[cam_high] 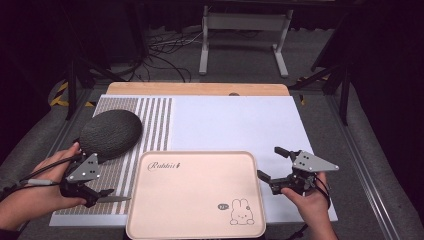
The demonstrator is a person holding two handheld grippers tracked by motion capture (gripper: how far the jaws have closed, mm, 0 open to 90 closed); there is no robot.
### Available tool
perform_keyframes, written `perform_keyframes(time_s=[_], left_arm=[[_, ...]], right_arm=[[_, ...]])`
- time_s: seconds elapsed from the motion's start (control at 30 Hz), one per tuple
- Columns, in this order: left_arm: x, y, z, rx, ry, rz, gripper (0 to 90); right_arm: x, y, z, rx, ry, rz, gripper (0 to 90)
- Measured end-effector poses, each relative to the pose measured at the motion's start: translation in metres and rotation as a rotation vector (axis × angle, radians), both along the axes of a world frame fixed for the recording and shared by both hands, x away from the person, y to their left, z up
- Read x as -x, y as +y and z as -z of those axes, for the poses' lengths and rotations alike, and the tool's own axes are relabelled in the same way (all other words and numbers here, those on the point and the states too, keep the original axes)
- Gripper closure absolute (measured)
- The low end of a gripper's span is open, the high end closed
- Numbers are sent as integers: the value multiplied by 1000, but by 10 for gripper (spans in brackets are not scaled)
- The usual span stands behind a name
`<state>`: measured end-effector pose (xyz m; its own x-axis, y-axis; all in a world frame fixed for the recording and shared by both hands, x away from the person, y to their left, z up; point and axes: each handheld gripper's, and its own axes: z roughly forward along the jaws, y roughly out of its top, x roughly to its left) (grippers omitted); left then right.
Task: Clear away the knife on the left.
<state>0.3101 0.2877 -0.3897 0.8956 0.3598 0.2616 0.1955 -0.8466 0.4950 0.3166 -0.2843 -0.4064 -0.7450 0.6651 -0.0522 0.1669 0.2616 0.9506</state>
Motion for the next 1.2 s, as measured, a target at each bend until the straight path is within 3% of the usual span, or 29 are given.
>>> perform_keyframes(time_s=[0.17, 0.33, 0.43, 0.5, 0.57, 0.77, 0.87, 0.97, 1.03, 1.07, 1.1, 1.2], left_arm=[[-2, 2, 2, -74, 34, 10, 104], [-2, 4, 1, -115, 47, 11, 106], [-2, 7, 4, -119, 110, 26, 110], [-3, 8, 8, -156, 145, 26, 132], [-5, 10, 12, -197, 164, 27, 134], [-9, 14, 21, -253, 212, 19, 151], [-11, 15, 27, -285, 225, 35, 164], [-12, 18, 32, -358, 228, 52, 193], [-13, 18, 33, -372, 235, 55, 220], [-13, 19, 35, -404, 235, 70, 234], [-13, 19, 35, -404, 235, 70, 264], [-14, 19, 39, -457, 239, 87, 288]], right_arm=[[0, -1, 0, -1, -1, 3, 34], [0, 0, 1, -1, 2, 4, 33], [0, 1, 1, -2, 1, -2, 33], [0, 2, 1, -12, 6, -8, 33], [0, 3, 0, -17, 5, -14, 33], [0, 4, 0, -14, 6, -23, 33], [0, 4, 0, -14, 6, -25, 33], [0, 4, 1, -18, 5, -28, 33], [0, 4, 1, -18, 5, -29, 33], [0, 5, 1, -17, 3, -31, 33], [0, 5, 1, -17, 3, -31, 33], [0, 5, 1, -18, 3, -34, 33]])
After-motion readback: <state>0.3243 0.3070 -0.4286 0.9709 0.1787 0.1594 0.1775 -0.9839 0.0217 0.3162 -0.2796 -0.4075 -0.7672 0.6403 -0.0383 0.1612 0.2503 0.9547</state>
